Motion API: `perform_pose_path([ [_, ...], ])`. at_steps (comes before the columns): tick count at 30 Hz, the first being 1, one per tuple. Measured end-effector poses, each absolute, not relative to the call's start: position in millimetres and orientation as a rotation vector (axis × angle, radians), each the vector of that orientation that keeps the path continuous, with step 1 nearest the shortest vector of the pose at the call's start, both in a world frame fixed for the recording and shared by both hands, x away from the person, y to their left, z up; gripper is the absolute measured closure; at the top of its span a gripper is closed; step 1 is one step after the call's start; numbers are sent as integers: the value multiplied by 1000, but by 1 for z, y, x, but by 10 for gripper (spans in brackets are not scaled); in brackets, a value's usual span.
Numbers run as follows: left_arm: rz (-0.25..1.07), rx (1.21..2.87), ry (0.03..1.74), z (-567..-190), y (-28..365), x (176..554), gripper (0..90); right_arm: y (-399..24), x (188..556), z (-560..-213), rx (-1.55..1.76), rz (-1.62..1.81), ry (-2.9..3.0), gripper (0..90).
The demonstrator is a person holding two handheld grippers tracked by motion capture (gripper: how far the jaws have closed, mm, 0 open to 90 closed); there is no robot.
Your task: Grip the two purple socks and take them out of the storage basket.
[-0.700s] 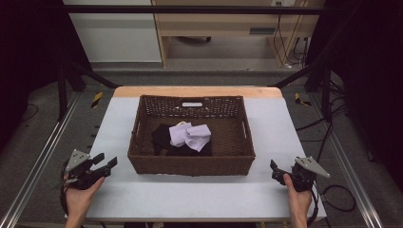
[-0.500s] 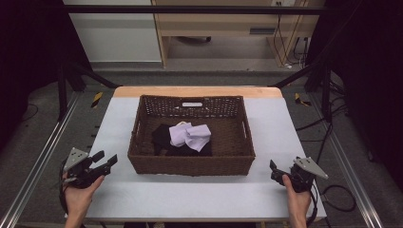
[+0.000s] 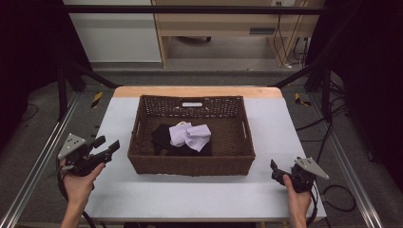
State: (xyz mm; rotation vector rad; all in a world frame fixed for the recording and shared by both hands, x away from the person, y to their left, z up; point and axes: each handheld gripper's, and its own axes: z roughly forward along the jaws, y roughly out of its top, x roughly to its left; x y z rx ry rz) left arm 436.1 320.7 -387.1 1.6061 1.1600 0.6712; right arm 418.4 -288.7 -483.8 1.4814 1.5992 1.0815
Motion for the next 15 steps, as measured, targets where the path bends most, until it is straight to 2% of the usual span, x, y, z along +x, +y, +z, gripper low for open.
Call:
perform_pose_path([
  [9,687,1593,1108,-361,304,446,395,-289,419,-484,1484,1081,1601,38],
  [15,697,1614,1038,-341,277,452,406,-289,419,-484,1483,1081,1599,38],
])
